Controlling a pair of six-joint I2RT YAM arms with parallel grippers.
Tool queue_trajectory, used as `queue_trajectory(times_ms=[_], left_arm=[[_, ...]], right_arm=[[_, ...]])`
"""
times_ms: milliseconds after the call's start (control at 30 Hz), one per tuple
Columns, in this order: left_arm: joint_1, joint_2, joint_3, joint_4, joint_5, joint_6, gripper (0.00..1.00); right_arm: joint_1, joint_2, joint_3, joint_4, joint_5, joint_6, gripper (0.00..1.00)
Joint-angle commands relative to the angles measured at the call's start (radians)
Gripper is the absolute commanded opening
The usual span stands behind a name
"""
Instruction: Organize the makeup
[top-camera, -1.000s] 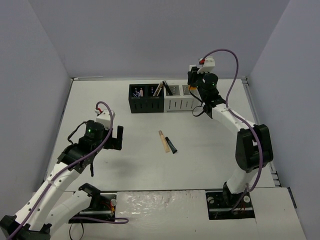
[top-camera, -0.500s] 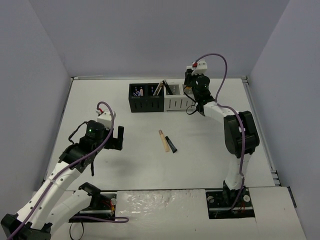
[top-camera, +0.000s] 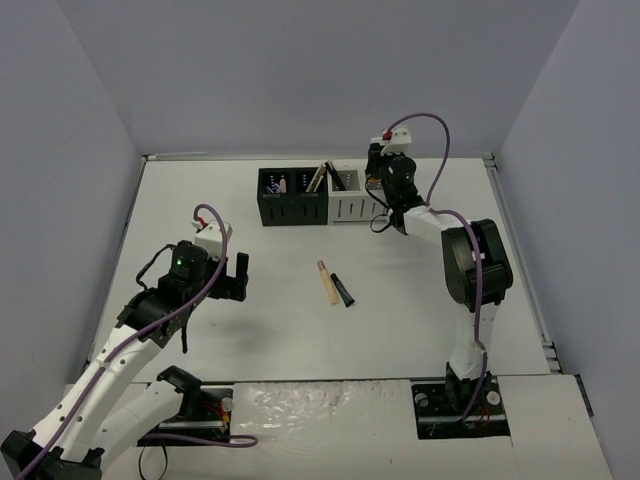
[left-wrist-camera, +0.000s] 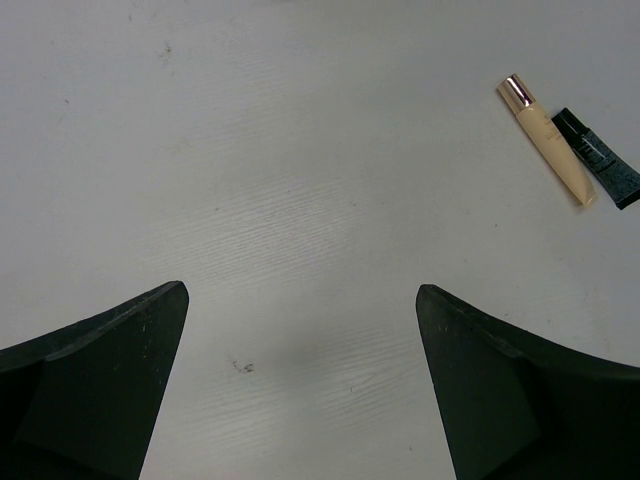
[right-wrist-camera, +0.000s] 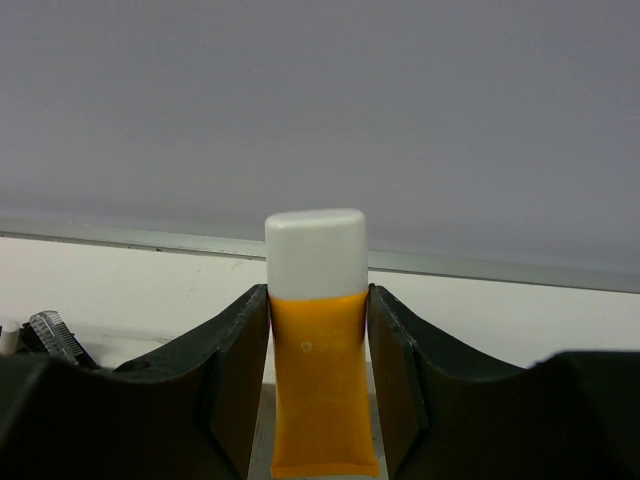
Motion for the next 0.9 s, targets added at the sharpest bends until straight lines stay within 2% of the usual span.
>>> queue_trajectory(times_ms=[0,267,400,633,767,867], left_arm=[[0.004,-0.018,0.019,0.061,0.002,0.019,0.97],[0.004,-0.020,0.019,0.061,0.013,0.018,0.97],[0.004,-0.022,0.019,0.062,0.017,0.018,0.97],[0.007,-0.026,0.024,0.057,0.016,0.017,0.97],[0.007,-0.027,0.028,0.049,0.004,0.018,0.97],[0.008,-0.029,0.028,0.044,-0.005,0.020,0.97]], right_arm=[[0.004,-0.042,0.001,0.105,0.002,0.001,0.43],[0.005,-0.107,-0.041,0.057,-0.019,0.001,0.53],[0.007,-0.178,-0.046,-0.051,-0.042,0.001,0.57],[0.049,-0.420,0.010,-0.593,-0.116,0.013,0.62],[0.143,-0.491,0.031,-0.897,-0.110,0.028,0.64],[0.251,-0.516,-0.007,-1.031,-0.100,0.042,0.65]])
